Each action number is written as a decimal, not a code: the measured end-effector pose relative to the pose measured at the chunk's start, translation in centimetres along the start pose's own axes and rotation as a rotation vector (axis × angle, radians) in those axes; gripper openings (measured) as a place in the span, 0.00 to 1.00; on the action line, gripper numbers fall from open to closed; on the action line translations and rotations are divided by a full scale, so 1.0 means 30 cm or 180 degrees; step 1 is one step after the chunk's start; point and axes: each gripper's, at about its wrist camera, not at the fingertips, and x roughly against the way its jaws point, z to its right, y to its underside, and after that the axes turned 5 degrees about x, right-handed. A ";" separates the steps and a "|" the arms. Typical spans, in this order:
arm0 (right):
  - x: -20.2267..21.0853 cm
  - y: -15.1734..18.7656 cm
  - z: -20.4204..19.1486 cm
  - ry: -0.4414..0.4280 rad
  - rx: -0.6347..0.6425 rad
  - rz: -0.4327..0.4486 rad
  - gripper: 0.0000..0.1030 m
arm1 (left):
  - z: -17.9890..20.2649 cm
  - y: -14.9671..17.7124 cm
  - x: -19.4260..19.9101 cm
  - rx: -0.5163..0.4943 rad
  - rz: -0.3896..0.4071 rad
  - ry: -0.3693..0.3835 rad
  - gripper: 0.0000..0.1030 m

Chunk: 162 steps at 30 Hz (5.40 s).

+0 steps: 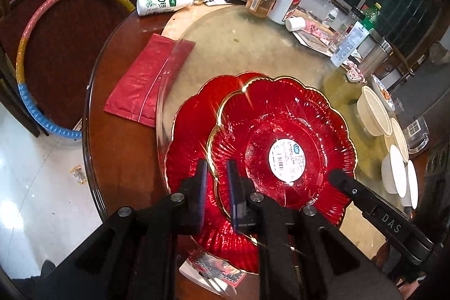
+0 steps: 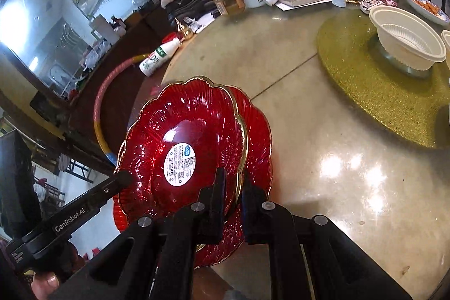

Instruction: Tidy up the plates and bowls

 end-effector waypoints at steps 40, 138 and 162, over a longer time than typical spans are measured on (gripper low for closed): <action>0.162 0.038 0.025 -0.0107 0.0026 0.0523 0.67 | 0.068 0.049 0.173 0.0041 0.0967 -0.0191 0.68; 0.450 0.208 0.569 0.0576 -0.1168 0.0718 0.08 | 0.753 0.303 -0.032 -0.1192 0.0161 0.0467 0.14; 0.430 0.182 0.344 0.0780 -0.0632 0.0791 0.08 | 0.554 0.274 0.065 -0.0871 0.0316 0.0576 0.14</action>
